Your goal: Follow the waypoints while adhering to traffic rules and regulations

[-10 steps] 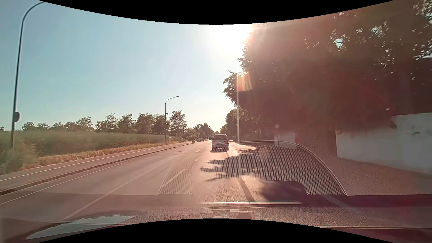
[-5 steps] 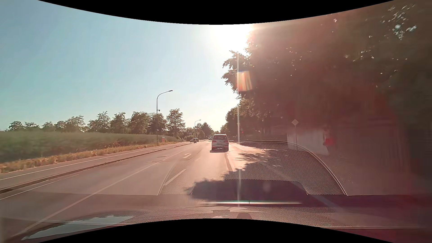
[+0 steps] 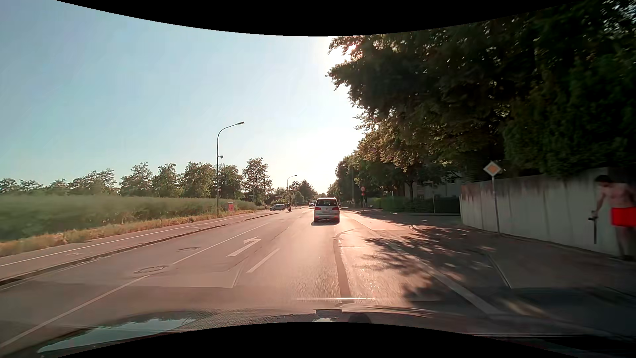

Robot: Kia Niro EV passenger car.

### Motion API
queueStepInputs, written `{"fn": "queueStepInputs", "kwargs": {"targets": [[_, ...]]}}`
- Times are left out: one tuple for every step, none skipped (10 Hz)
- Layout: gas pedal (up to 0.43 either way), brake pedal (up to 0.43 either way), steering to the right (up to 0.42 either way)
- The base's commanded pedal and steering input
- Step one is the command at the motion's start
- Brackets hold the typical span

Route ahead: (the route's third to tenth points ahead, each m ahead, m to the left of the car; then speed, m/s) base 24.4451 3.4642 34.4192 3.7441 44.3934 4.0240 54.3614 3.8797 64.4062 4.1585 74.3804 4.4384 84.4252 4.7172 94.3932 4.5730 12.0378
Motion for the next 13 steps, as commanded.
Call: {"fn": "queueStepInputs", "kwargs": {"targets": [[0.169,0.006,-0.008],[0.169,0.006,-0.004],[0.157,0.0,-0.003],[0.157,0.006,-0.003],[0.138,0.006,-0.004],[0.13,0.006,-0.004],[0.118,0.006,-0.004],[0.11,0.006,-0.004],[0.11,0.006,-0.004],[0.098,0.006,-0.004],[0.098,0.006,-0.004],[0.098,0.006,-0.004],[0.098,0.006,-0.004]]}}
